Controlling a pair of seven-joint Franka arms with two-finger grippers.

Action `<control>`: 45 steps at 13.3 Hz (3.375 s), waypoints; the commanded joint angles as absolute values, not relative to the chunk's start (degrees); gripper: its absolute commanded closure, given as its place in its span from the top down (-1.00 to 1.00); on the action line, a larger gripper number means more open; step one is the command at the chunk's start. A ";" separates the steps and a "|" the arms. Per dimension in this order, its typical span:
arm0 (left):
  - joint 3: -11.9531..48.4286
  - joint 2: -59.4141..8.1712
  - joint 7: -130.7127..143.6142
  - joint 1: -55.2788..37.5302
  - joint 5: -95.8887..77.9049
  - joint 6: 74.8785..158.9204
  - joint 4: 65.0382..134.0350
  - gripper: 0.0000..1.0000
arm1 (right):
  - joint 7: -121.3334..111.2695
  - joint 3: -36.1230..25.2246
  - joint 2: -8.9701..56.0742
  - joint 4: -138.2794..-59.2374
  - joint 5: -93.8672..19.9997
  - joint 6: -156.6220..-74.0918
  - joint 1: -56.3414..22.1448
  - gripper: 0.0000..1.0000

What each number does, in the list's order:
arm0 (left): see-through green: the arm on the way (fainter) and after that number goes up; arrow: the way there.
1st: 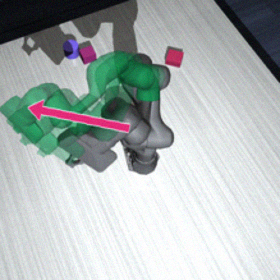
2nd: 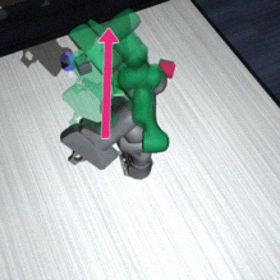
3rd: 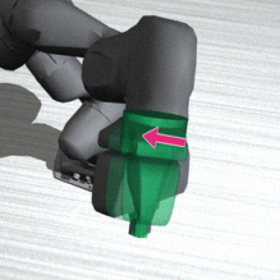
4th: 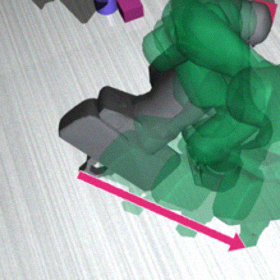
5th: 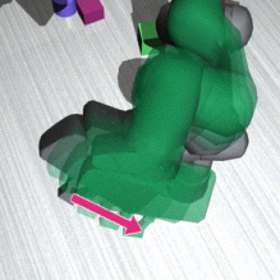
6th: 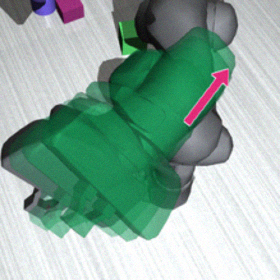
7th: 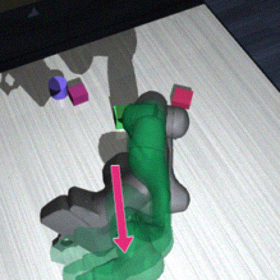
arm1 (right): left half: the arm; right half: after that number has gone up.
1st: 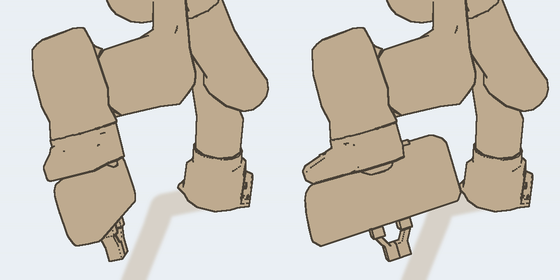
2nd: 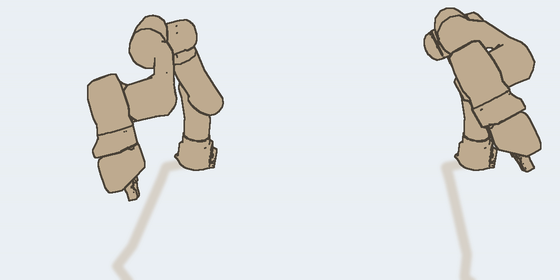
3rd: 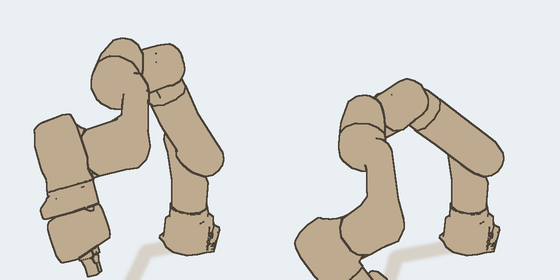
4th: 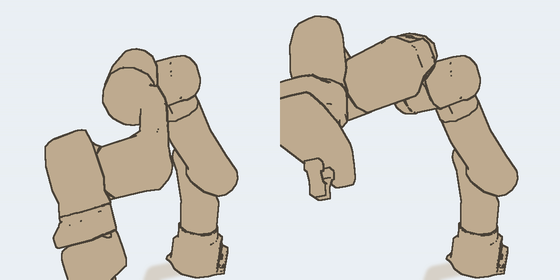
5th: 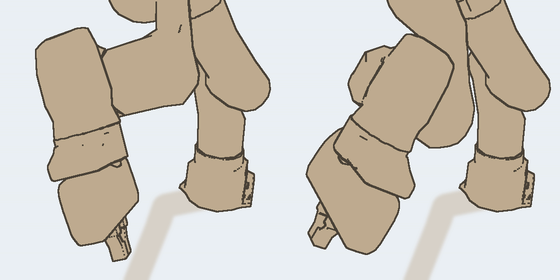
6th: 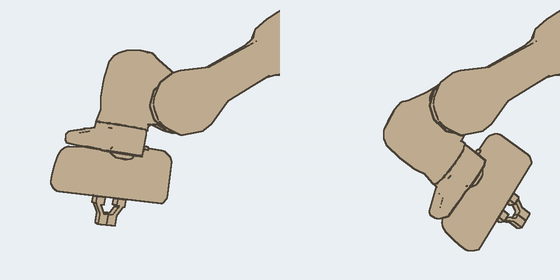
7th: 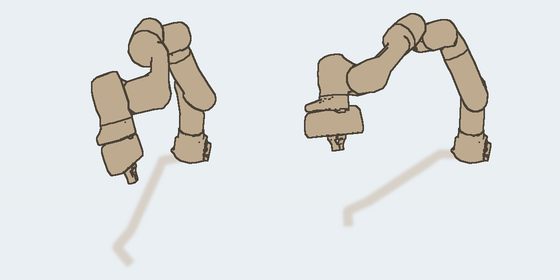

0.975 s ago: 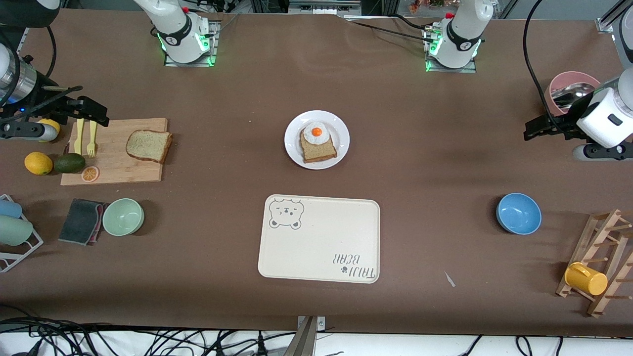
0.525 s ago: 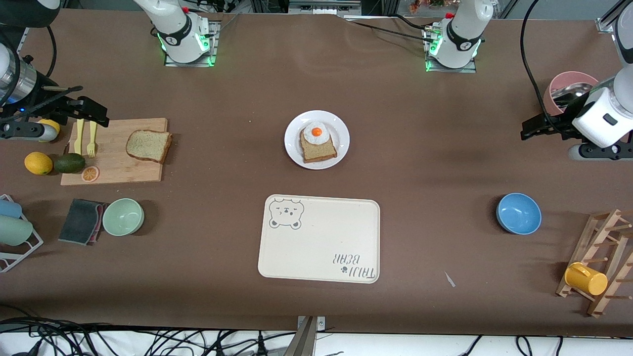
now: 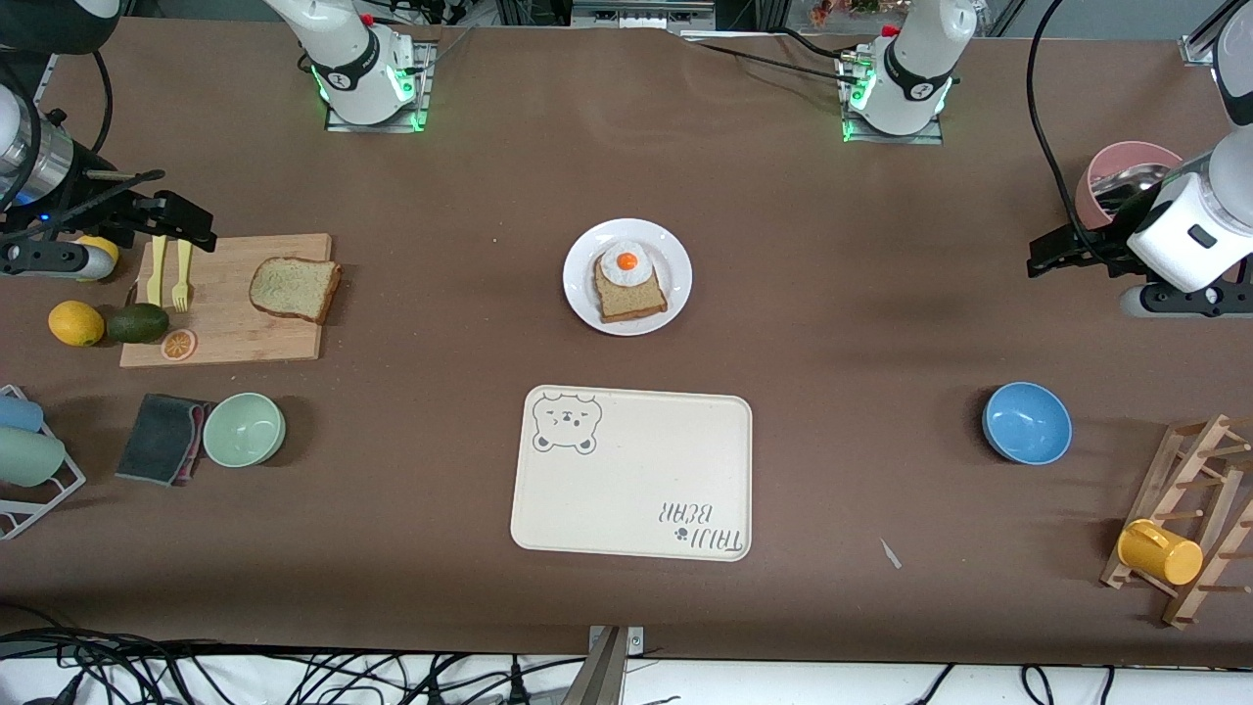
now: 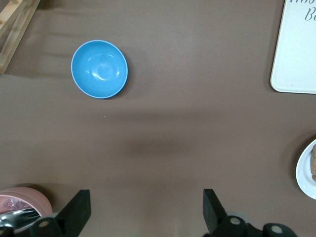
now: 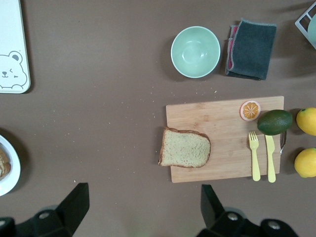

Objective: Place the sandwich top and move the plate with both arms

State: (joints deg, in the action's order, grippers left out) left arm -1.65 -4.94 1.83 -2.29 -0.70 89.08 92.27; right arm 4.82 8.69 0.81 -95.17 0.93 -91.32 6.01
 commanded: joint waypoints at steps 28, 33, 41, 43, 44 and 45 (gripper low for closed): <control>-1.49 -4.31 1.84 -1.67 -1.67 89.56 92.72 1.00 | 7.65 12.57 1.06 -110.35 5.96 -106.39 5.10 1.00; -1.49 -4.48 2.11 -1.67 -1.67 89.03 92.20 1.00 | 13.88 14.15 1.75 -124.78 14.02 -116.07 4.83 1.00; -1.49 -4.57 2.37 -1.67 -1.67 88.59 92.11 1.00 | 31.71 15.47 13.78 -131.57 30.11 -123.05 4.92 1.00; -1.49 -4.48 2.20 -1.67 -1.93 88.42 92.11 1.00 | 36.54 15.47 17.56 -130.87 36.71 -123.13 4.92 1.00; -1.58 -4.48 2.02 -1.67 -1.93 87.81 92.11 1.00 | 37.35 15.47 19.23 -130.52 37.61 -123.22 5.01 1.00; -1.50 -4.40 2.02 -1.58 -1.93 86.93 91.94 1.00 | 37.96 15.56 19.77 -130.26 37.70 -123.22 5.10 0.99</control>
State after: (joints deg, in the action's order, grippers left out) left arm -1.56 -5.07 1.87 -1.82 -1.03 88.74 92.31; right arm 35.69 15.19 17.40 -131.71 35.64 -123.13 4.89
